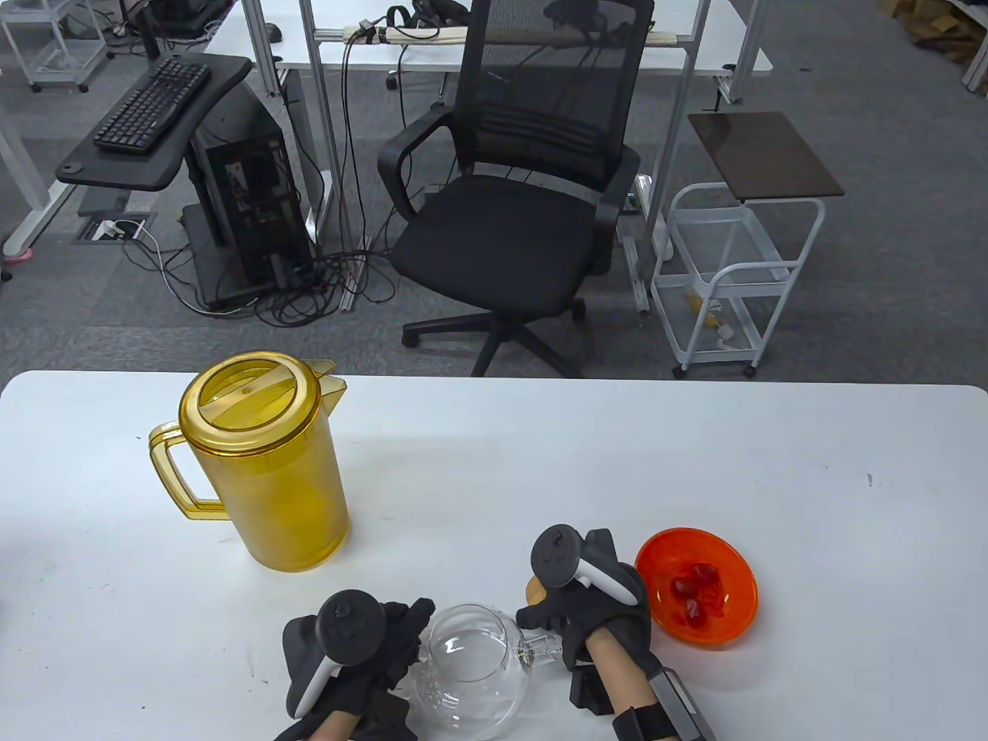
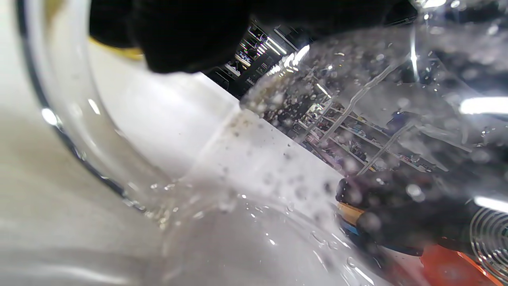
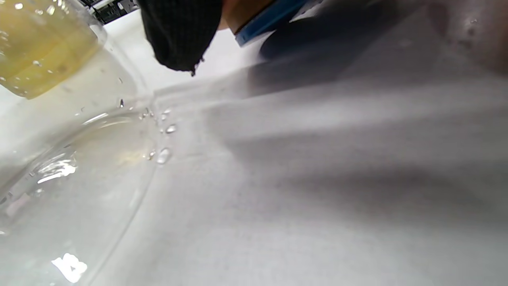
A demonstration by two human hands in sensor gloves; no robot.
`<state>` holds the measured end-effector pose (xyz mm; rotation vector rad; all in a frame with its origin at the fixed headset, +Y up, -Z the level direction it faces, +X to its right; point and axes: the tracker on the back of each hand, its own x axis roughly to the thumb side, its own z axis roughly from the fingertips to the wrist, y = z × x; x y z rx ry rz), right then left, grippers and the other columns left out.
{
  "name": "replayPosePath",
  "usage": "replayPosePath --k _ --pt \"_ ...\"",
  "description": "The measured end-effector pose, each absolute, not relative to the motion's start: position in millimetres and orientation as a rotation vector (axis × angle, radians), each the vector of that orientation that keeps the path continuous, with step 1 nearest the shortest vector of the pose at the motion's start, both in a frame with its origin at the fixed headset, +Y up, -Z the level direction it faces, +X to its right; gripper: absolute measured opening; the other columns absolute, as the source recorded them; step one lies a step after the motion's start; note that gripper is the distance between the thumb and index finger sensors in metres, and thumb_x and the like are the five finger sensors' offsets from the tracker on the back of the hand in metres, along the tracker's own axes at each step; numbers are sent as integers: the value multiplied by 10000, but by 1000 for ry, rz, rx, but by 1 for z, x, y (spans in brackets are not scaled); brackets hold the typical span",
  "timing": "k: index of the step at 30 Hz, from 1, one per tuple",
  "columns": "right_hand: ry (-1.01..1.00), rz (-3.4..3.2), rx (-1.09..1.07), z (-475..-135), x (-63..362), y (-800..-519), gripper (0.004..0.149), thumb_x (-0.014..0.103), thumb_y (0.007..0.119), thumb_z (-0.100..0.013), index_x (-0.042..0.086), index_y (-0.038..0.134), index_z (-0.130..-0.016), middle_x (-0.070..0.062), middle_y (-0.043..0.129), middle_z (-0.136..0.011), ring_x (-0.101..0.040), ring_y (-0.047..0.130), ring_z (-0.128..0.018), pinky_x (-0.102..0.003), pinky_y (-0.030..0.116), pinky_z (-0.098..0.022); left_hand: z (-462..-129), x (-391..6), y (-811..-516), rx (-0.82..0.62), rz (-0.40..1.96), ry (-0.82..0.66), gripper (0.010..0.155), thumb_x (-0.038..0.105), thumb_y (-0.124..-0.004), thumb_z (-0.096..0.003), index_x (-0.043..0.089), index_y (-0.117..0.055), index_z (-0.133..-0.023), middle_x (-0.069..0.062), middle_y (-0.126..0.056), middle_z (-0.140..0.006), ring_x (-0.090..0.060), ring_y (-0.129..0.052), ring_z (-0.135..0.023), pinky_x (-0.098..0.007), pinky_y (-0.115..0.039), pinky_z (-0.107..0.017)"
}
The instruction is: Make wolfberry and red date tea
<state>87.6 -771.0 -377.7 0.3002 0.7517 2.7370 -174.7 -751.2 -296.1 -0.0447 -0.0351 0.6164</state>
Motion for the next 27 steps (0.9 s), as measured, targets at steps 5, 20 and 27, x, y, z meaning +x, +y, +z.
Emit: replayPosePath --k 5,20,27 --pt "855 2732 284 -377 89 -774 877 377 810 -528 39 258 -1121 -353 177 -1113 -664 292 -976 -766 368 -673 -296 -175 -751 -40 604 -38 412 529 -687 -559 242 -878 -332 98 -903 -122 -100 -991 -168 -368 -854 -336" --pt "952 2690 305 -377 93 -773 915 365 802 -536 63 150 -1103 -358 114 -1097 -647 220 -984 -748 326 -696 -295 -175 -750 -26 577 -44 409 535 -685 -558 242 -881 -350 99 -914 -141 -104 -999 -186 -373 -852 -344" --pt "800 2662 349 -376 98 -764 868 355 809 -525 18 280 -1124 -368 212 -1108 -639 299 -985 -743 327 -695 -295 -174 -750 -16 555 -49 404 538 -687 -556 240 -888 -372 96 -929 -166 -113 -1005 -221 -380 -849 -361"
